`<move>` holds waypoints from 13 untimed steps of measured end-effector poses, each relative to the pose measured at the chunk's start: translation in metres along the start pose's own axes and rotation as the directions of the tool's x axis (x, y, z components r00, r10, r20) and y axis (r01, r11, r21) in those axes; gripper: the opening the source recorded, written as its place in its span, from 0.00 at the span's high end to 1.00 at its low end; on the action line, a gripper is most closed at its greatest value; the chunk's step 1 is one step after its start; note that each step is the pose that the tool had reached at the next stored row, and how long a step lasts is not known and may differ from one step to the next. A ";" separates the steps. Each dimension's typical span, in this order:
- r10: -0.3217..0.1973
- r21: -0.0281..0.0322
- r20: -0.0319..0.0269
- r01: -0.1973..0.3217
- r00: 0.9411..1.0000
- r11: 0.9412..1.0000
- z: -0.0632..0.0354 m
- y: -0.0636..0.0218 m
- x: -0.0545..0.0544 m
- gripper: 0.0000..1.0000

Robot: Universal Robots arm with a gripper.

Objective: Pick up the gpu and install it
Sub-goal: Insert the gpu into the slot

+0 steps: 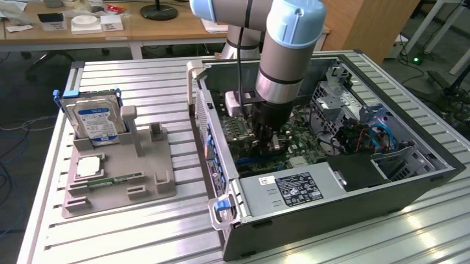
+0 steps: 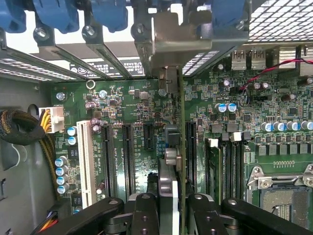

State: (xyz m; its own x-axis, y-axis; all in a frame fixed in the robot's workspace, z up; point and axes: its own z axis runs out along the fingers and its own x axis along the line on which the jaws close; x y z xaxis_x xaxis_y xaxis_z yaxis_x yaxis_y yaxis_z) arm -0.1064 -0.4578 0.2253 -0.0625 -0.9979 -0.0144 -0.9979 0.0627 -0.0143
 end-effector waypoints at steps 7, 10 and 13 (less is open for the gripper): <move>0.000 0.000 0.000 0.000 1.000 1.000 0.0006 0.0001 0.000 0.72; 0.000 0.000 0.000 0.000 1.000 1.000 0.0006 0.0000 0.000 0.72; 0.000 0.000 0.000 0.000 1.000 1.000 -0.0002 0.0000 0.000 0.72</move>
State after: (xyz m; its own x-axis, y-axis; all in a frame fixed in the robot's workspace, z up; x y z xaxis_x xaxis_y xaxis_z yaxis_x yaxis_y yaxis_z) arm -0.1064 -0.4577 0.2255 -0.0626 -0.9979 -0.0148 -0.9979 0.0628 -0.0144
